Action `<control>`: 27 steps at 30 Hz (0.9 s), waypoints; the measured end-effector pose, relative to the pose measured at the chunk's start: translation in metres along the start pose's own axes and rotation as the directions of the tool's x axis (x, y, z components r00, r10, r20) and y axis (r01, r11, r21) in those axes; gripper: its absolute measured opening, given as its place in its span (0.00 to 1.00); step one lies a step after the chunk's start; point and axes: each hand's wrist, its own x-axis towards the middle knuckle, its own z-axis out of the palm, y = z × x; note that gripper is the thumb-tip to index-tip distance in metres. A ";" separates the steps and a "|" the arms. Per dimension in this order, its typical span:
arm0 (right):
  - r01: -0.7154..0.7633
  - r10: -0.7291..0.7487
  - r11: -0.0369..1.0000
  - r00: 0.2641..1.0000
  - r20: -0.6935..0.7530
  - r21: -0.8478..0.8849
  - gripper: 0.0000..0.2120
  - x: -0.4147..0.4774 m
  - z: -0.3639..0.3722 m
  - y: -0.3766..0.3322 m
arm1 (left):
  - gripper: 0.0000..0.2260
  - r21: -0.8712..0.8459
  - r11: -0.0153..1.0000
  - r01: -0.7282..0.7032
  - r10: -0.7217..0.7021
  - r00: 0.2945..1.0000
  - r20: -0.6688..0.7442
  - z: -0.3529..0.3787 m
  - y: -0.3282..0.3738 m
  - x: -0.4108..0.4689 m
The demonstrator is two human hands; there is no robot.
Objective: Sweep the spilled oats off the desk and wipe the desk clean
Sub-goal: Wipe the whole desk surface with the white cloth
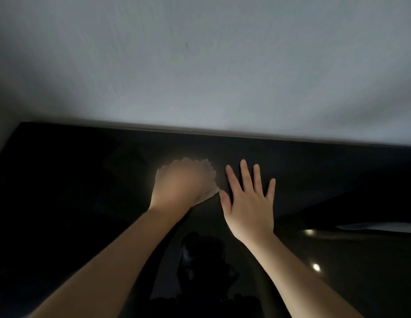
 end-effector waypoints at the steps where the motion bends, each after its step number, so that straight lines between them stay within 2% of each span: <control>1: -0.002 0.002 1.000 1.000 0.008 0.000 0.29 0.000 -0.001 0.000 | 0.17 0.007 1.000 0.016 -0.016 1.000 0.012 0.001 -0.006 0.011; 4: -0.002 0.002 1.000 1.000 0.004 0.001 0.29 0.000 0.000 0.000 | 0.14 0.046 0.967 0.249 -0.249 0.969 -0.009 0.008 -0.016 0.058; 6: -0.006 0.006 1.000 1.000 0.003 0.002 0.29 0.001 0.001 0.000 | 0.12 0.016 0.949 0.315 -0.315 0.949 -0.025 0.013 -0.012 0.069; 7: -0.005 0.005 1.000 1.000 0.006 0.002 0.29 0.001 0.001 0.000 | 0.12 0.002 0.964 0.266 -0.266 0.963 -0.035 0.013 -0.010 0.064; 9: -0.004 0.004 1.000 1.000 0.007 0.002 0.29 0.000 0.001 0.000 | 0.12 0.003 0.999 0.035 -0.035 0.999 0.006 0.010 -0.006 0.042; 10: -0.005 0.005 1.000 1.000 0.007 0.000 0.29 0.000 0.001 0.000 | 0.14 0.013 0.998 -0.066 0.066 0.997 0.033 0.008 -0.013 0.034; 11: -0.008 0.008 1.000 1.000 0.007 -0.002 0.29 0.000 0.000 0.000 | 0.15 0.042 0.993 -0.110 0.109 0.993 0.040 0.005 -0.026 0.034; 12: -0.010 0.010 1.000 1.000 0.010 -0.004 0.29 0.000 -0.001 0.000 | 0.16 0.084 0.994 -0.075 0.073 0.997 0.029 0.003 -0.040 0.039; 13: -0.009 0.009 1.000 1.000 0.012 -0.004 0.29 0.000 -0.001 -0.001 | 0.15 0.129 0.991 0.038 -0.036 0.999 -0.010 0.002 -0.052 0.047; 15: -0.013 0.013 1.000 1.000 0.012 -0.007 0.29 0.001 -0.001 -0.001 | 0.14 0.195 0.938 0.287 -0.284 0.958 -0.044 0.000 -0.060 0.058; 16: -0.017 0.018 1.000 1.000 0.011 -0.008 0.29 0.001 -0.001 -0.001 | 0.14 0.216 0.916 0.337 -0.339 0.940 -0.028 0.001 -0.051 0.058; 18: -0.024 0.024 1.000 1.000 0.007 -0.010 0.29 0.001 -0.001 -0.001 | 0.13 0.222 0.936 0.275 -0.285 0.958 0.015 0.003 -0.025 0.049; 20: -0.021 0.021 1.000 1.000 0.014 -0.018 0.29 0.000 0.000 -0.001 | 0.14 0.183 0.964 0.191 -0.210 0.974 0.087 0.000 -0.006 0.040; 23: -0.030 0.031 0.999 0.998 0.047 -0.017 0.29 0.000 -0.002 -0.003 | 0.20 0.105 0.938 0.329 -0.343 0.922 0.178 -0.009 -0.005 0.046; 25: -0.051 0.050 0.999 0.998 0.043 0.015 0.29 0.001 -0.008 -0.006 | 0.27 -0.103 0.908 0.406 -0.376 0.899 0.226 -0.021 -0.006 0.044; 27: -0.098 0.091 0.981 0.994 0.053 0.168 0.27 0.005 -0.019 -0.017 | 0.30 -0.295 0.857 0.422 -0.373 0.904 0.209 -0.040 -0.014 0.032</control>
